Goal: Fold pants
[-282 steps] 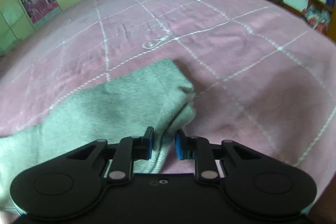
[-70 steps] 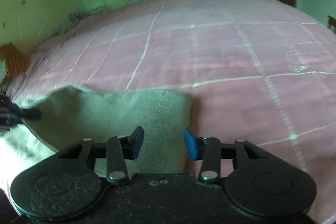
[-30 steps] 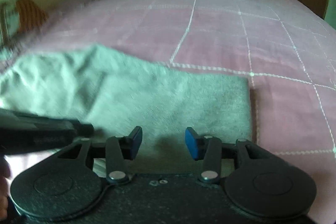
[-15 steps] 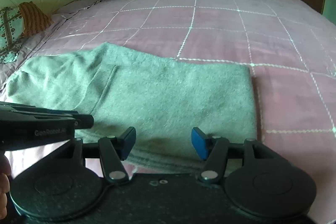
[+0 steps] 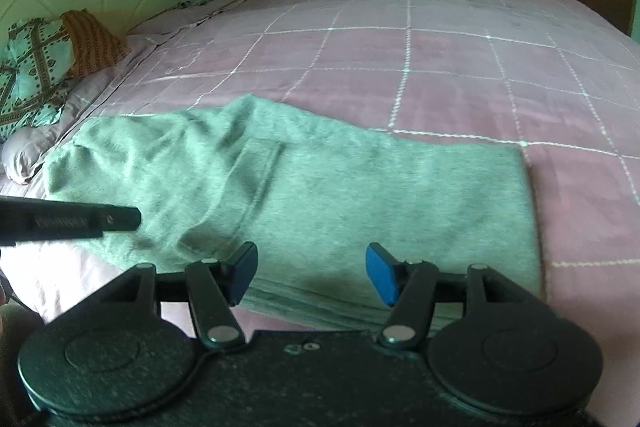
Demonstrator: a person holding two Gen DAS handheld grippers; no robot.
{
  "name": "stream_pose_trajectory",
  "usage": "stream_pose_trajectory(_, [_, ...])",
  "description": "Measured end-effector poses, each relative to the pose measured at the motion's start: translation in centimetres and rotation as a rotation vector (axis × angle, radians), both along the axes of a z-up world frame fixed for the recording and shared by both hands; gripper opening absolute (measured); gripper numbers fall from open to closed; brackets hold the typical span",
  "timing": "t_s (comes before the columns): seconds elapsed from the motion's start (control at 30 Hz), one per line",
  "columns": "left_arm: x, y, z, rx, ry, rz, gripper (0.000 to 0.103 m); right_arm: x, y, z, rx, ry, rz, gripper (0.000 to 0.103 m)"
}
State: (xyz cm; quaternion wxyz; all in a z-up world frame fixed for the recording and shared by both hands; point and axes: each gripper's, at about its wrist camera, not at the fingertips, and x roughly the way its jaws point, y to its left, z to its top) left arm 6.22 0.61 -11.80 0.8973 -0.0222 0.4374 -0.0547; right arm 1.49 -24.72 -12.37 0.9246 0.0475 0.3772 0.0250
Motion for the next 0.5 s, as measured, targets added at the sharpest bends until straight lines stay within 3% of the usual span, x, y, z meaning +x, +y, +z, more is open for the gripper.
stream_pose_trajectory(0.03, [0.1, 1.6, 0.1, -0.030, -0.011, 0.041, 0.072, 0.2, 0.3, -0.1, 0.002, 0.004, 0.007, 0.060])
stream_pose_trajectory(0.2, [1.6, 9.1, -0.6, -0.155, 0.013, 0.212, 0.072, 0.9, 2.2, -0.6, -0.013, 0.017, 0.039, 0.060])
stream_pose_trajectory(0.37, [2.9, 16.1, -3.7, -0.316, 0.069, 0.408, 0.072, 1.8, 3.1, -1.5, -0.010, 0.043, 0.045, 0.060])
stream_pose_trajectory(0.5, [3.8, 19.2, -7.2, -0.465, 0.113, 0.509, 0.072, 2.3, 3.6, -2.1, -0.022, 0.059, 0.050, 0.060])
